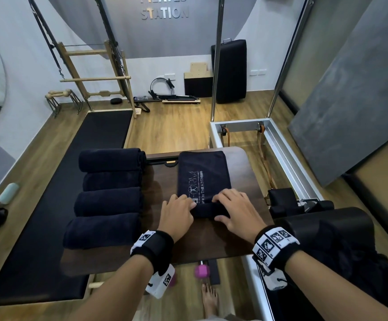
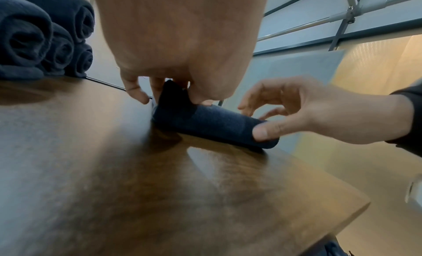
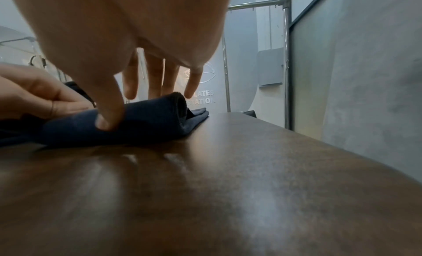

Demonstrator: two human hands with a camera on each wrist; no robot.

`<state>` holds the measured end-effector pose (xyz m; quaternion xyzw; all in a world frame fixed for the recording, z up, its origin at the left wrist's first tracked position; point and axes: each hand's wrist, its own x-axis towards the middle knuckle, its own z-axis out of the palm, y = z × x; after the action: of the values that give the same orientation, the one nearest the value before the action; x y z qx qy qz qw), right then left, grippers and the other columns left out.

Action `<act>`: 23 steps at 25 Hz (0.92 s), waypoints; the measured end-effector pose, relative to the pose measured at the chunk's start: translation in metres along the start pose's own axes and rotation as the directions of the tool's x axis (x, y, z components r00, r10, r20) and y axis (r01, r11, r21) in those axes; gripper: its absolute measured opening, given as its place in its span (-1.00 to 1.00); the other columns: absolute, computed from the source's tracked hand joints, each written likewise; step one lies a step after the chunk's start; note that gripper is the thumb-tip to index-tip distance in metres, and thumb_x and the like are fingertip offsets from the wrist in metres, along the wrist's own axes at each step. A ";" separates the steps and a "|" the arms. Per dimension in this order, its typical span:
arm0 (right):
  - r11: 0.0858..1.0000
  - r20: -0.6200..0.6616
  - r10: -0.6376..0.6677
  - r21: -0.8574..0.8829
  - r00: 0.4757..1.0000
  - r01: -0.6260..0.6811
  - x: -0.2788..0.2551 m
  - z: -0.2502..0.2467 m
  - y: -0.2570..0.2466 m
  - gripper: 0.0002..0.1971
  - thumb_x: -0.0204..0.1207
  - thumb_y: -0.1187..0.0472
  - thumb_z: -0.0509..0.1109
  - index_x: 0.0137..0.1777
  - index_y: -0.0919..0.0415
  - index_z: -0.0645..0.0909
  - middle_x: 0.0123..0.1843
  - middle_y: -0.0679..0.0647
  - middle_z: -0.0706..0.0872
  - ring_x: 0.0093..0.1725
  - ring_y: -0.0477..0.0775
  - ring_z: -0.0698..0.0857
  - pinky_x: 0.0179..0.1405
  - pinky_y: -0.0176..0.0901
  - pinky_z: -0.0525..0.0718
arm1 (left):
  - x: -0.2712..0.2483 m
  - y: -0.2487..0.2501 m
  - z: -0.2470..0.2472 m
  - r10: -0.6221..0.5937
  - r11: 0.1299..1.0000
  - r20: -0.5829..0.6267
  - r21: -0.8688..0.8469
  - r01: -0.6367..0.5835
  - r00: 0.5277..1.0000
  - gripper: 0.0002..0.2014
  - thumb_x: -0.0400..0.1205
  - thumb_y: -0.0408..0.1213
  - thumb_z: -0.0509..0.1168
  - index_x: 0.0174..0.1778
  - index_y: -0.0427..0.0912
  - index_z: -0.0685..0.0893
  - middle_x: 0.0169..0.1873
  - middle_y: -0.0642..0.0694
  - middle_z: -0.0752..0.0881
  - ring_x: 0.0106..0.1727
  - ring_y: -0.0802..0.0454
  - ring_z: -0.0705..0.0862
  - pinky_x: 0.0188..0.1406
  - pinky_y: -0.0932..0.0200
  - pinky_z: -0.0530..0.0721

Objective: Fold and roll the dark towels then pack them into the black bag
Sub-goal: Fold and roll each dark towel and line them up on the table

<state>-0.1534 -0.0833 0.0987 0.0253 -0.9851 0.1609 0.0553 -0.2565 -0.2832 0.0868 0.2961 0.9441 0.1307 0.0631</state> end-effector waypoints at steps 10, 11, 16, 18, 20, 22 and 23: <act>0.993 0.179 0.115 -0.001 0.977 -0.117 0.036 -0.003 0.006 -0.74 0.63 0.38 0.33 0.26 0.10 0.57 0.16 0.07 0.78 0.18 0.21 0.70 0.03 -0.06 0.48 | -0.012 -0.011 -0.007 0.123 0.984 -0.049 0.133 -0.115 0.991 -0.45 0.71 0.34 0.21 0.46 0.03 0.56 0.39 0.06 0.53 0.45 -0.03 0.50 0.26 -0.08 0.57; 0.990 0.187 0.132 0.029 0.973 -0.139 0.037 -0.004 0.007 -0.71 0.62 0.40 0.33 0.25 0.08 0.54 0.14 0.07 0.79 0.16 0.21 0.70 -0.03 -0.08 0.44 | -0.011 -0.014 -0.008 0.129 0.982 -0.043 0.148 -0.121 0.991 -0.50 0.71 0.28 0.25 0.45 0.05 0.59 0.41 0.06 0.53 0.47 -0.04 0.49 0.28 -0.07 0.56; 0.947 0.117 0.152 0.266 0.982 -0.178 0.038 -0.003 0.014 -0.71 0.73 0.25 0.31 0.26 -0.11 0.33 -0.07 -0.12 0.62 0.00 0.14 0.70 -0.10 -0.01 0.53 | 0.009 -0.013 -0.009 0.053 0.993 0.037 0.108 -0.057 0.998 -0.70 0.81 0.00 0.24 0.44 0.09 0.60 0.38 0.11 0.54 0.41 -0.02 0.46 0.30 -0.05 0.50; 0.949 -0.036 0.132 0.292 0.991 -0.116 0.035 -0.005 0.017 -0.74 0.71 0.02 0.40 0.30 -0.13 0.42 0.14 -0.17 0.59 0.15 -0.04 0.64 0.10 -0.08 0.61 | 0.019 -0.013 -0.009 0.046 0.990 0.081 0.132 -0.057 0.996 -0.73 0.80 -0.11 0.21 0.42 0.07 0.57 0.38 0.08 0.52 0.40 -0.04 0.44 0.33 -0.07 0.50; 0.980 -0.041 0.048 0.196 0.998 -0.039 0.031 -0.006 0.018 -0.54 0.56 -0.17 0.52 0.37 -0.11 0.50 0.32 -0.18 0.54 0.32 -0.12 0.53 0.27 -0.13 0.53 | 0.027 -0.015 -0.013 0.050 0.987 0.133 0.142 -0.069 0.990 -0.73 0.78 -0.16 0.20 0.40 0.05 0.54 0.36 0.05 0.50 0.39 -0.06 0.43 0.34 -0.12 0.49; 0.989 0.049 0.017 0.145 0.999 -0.024 0.031 -0.004 0.019 -0.46 0.49 -0.09 0.61 0.41 -0.10 0.51 0.34 -0.18 0.55 0.35 -0.11 0.52 0.36 -0.09 0.53 | 0.034 -0.016 -0.019 0.063 0.982 0.165 0.165 -0.090 0.984 -0.75 0.77 -0.17 0.18 0.37 0.03 0.53 0.33 0.03 0.49 0.39 -0.07 0.43 0.34 -0.14 0.47; 0.986 0.072 0.027 0.160 0.997 -0.038 0.032 -0.003 0.020 -0.49 0.51 0.02 0.61 0.41 -0.09 0.51 0.32 -0.17 0.59 0.32 -0.08 0.55 0.37 -0.07 0.55 | 0.037 -0.015 -0.021 0.069 0.980 0.173 0.171 -0.098 0.983 -0.76 0.79 -0.17 0.16 0.36 0.02 0.53 0.32 0.02 0.50 0.39 -0.07 0.43 0.35 -0.14 0.46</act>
<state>-0.1866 -0.0640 0.0989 0.0190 -0.9705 0.2398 0.0163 -0.2991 -0.2787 0.1009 0.3499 0.9301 0.0226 0.1090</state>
